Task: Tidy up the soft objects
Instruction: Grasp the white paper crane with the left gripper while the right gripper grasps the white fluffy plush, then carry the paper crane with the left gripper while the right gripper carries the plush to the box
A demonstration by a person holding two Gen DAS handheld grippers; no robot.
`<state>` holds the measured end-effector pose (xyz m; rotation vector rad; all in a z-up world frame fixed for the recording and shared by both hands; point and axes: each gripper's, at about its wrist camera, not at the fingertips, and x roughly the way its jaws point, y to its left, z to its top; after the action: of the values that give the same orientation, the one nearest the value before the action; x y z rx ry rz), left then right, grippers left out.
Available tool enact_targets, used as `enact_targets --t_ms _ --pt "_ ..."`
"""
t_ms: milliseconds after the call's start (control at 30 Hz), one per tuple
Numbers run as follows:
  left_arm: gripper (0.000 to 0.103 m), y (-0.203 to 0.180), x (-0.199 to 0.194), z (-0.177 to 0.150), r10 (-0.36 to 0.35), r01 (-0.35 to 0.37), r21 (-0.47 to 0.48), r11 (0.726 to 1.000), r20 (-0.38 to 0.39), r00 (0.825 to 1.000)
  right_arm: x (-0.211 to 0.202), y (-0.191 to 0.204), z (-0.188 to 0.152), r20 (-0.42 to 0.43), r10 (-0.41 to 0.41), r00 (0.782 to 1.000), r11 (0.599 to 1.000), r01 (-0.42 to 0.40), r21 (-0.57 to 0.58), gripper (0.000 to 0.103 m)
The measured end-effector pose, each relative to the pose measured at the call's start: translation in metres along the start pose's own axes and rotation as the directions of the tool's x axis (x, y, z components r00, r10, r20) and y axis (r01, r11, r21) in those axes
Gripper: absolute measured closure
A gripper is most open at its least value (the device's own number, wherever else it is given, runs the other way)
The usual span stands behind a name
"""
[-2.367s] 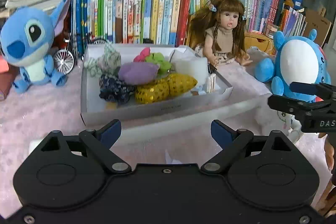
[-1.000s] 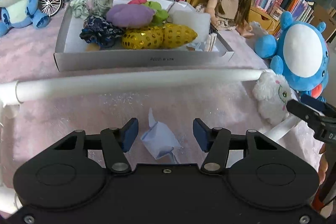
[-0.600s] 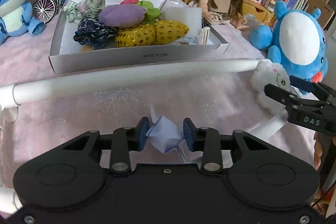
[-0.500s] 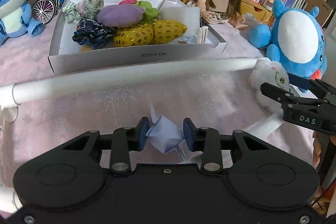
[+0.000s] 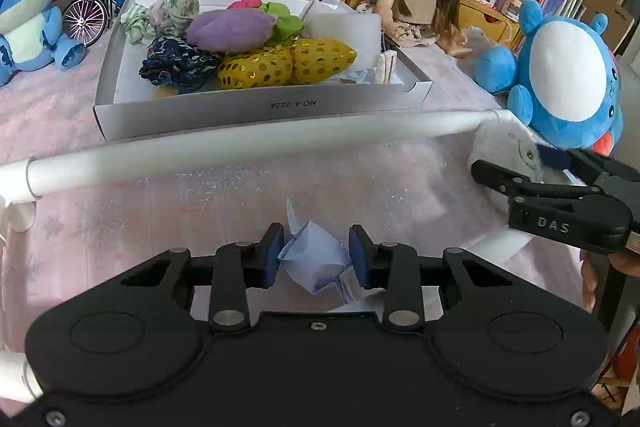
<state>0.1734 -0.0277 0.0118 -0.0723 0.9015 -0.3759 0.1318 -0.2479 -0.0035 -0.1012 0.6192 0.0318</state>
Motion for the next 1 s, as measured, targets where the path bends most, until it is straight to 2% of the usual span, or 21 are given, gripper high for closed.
enact_targets --t_ms 100,133,233,1000 --pt "0.069 0.001 0.0 0.0 -0.001 0.001 -0.001 1.0 0.0 1.0 0.003 0.0 0.0 -0.009 0.003 1.0 1.0 -0.003 0.002 0.026" --pt "0.069 0.001 0.0 0.0 -0.001 0.001 -0.001 1.0 0.0 1.0 0.004 0.001 0.0 -0.016 0.007 1.0 1.0 -0.007 0.003 0.033" --pt "0.069 0.002 0.0 0.001 -0.003 0.003 -0.008 1.0 0.0 1.0 0.004 0.001 0.001 -0.018 0.011 1.0 1.0 -0.011 0.008 0.035" --pt "0.069 0.028 -0.027 0.027 0.009 -0.002 -0.078 0.997 0.091 0.996 -0.029 -0.027 0.038 0.057 0.11 0.992 0.98 -0.118 0.157 0.036"
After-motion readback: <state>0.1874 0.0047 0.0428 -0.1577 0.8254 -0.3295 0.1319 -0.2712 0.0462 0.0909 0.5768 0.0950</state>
